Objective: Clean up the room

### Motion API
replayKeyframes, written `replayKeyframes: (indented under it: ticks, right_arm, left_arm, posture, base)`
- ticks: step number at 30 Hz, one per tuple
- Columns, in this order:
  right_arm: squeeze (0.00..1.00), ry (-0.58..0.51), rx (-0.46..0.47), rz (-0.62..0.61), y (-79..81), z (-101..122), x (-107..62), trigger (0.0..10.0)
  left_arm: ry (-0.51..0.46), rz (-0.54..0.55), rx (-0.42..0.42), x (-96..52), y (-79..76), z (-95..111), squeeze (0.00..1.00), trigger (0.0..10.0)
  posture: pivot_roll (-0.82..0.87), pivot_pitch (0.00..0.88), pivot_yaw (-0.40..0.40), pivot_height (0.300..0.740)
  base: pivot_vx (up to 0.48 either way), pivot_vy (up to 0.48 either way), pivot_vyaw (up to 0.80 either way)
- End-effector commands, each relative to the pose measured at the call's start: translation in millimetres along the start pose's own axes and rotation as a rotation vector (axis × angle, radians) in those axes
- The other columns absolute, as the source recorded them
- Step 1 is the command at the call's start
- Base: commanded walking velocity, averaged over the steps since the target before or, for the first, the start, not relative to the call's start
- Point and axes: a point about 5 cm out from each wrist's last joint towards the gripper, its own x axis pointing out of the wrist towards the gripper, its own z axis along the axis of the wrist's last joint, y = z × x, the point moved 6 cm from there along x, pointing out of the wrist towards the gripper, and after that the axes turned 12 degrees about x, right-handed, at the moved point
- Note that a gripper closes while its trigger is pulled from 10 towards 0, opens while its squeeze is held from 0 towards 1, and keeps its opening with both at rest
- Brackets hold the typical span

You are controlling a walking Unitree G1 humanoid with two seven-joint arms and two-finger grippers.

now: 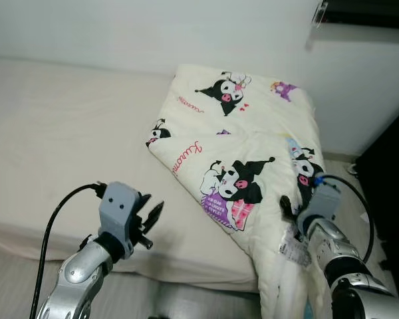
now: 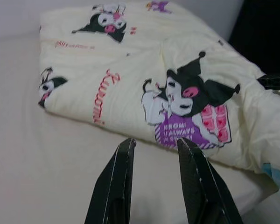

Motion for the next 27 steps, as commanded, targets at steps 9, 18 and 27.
replayKeyframes:
  ticks: [9, 18, 27]
  right_arm:
    - [0.0, 0.023, 0.208, -0.08, -21.3, -17, -3.8, 10.0]
    - [0.0, 0.018, 0.336, -0.085, -25.0, -19, -4.7, 10.0]
    - [0.0, 0.031, 0.297, -0.066, -24.5, -20, -5.0, 0.0]
  left_arm:
    - [0.008, -0.102, 0.046, -9.9, -12.1, 7, 0.0, 10.0]
    - [0.01, -0.104, 0.092, -13.0, -5.6, 12, 0.0, 10.0]
    - [0.018, -0.083, 0.122, -11.7, 1.6, 12, 0.0, 10.0]
  posture:
    - [0.21, 0.286, 0.022, 0.74]
    - [0.23, 0.294, 0.033, 0.74]
    - [0.24, 0.299, 0.036, 0.74]
  base:
    - [0.0, 0.0, 0.0]
    - [0.0, 0.0, 0.0]
    - [0.0, 0.0, 0.0]
